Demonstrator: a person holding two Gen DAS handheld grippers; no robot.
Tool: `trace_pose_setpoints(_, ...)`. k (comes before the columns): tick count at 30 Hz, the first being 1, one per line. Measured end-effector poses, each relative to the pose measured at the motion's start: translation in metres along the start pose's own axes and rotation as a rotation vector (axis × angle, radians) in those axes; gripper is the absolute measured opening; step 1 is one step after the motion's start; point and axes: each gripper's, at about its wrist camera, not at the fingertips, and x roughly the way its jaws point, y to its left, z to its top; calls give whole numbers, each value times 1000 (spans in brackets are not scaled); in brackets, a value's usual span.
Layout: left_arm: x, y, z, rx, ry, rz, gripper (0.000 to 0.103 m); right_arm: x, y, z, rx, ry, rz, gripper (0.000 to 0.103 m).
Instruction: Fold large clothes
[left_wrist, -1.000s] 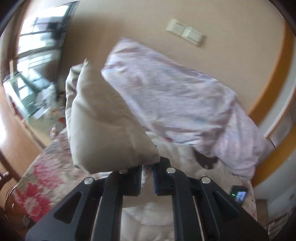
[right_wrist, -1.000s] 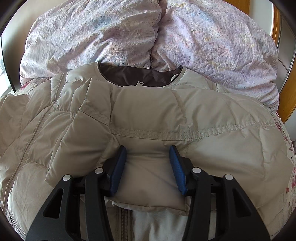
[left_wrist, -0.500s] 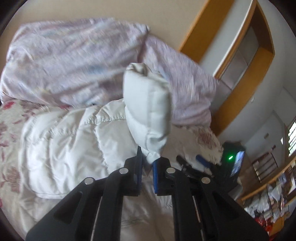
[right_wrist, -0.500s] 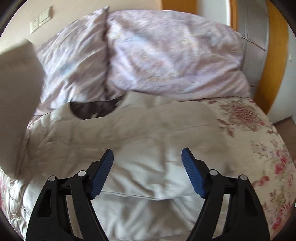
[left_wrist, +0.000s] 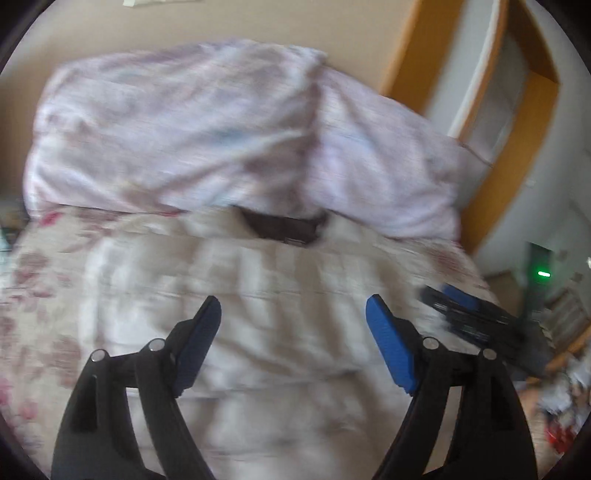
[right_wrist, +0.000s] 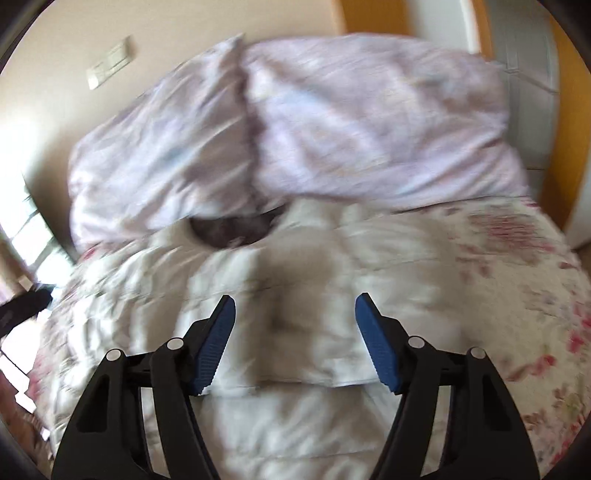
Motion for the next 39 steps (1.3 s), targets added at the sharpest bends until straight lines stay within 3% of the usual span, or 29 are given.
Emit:
trace_pose_setpoints(1,-1,21,0,-18,-4,89,81,8,6,0,-3,35,32,68)
trace_pose_setpoints(3,0,51,-1,-55,9,165,81,27,15,-2,-2,106,36,68)
trace_pose_setpoints(4,1,63,-3,-75,18,185,81,39,17,-3,-1,146,14,62)
trace_pose_setpoints(5,2,72,-5,-92,27,201,81,47,18,-5,4,171,8,54)
trace_pose_setpoints(6,0,82,-8,-106,35,213,81,58,18,-8,19,206,41,22)
trace_pose_setpoints(7,0,89,-10,-116,40,225,81,64,18,-9,38,222,78,13)
trace_pose_setpoints(9,1,96,-14,-118,45,236,81,60,20,-5,37,151,44,8)
trace_pose_setpoints(12,7,94,-16,-84,44,256,81,54,19,4,35,70,-20,6)
trace_pose_setpoints(15,12,83,-21,-37,46,279,81,64,21,5,1,120,-99,9)
trace_pose_setpoints(17,16,80,-22,-11,47,303,81,50,21,6,2,45,-139,15)
trace_pose_setpoints(20,25,78,-23,5,57,322,81,36,21,8,-3,-34,-71,17)
trace_pose_setpoints(24,41,81,-26,3,82,330,81,49,36,6,-82,-4,26,17)
trace_pose_setpoints(27,56,87,-31,4,113,351,81,77,38,0,-111,97,-18,17)
trace_pose_setpoints(29,67,94,-36,-13,137,352,81,97,28,-5,-76,159,-1,17)
trace_pose_setpoints(33,81,110,-44,-50,145,347,93,106,23,-8,-49,168,26,17)
trace_pose_setpoints(39,99,132,-53,-124,175,288,101,109,26,-18,-92,119,29,17)
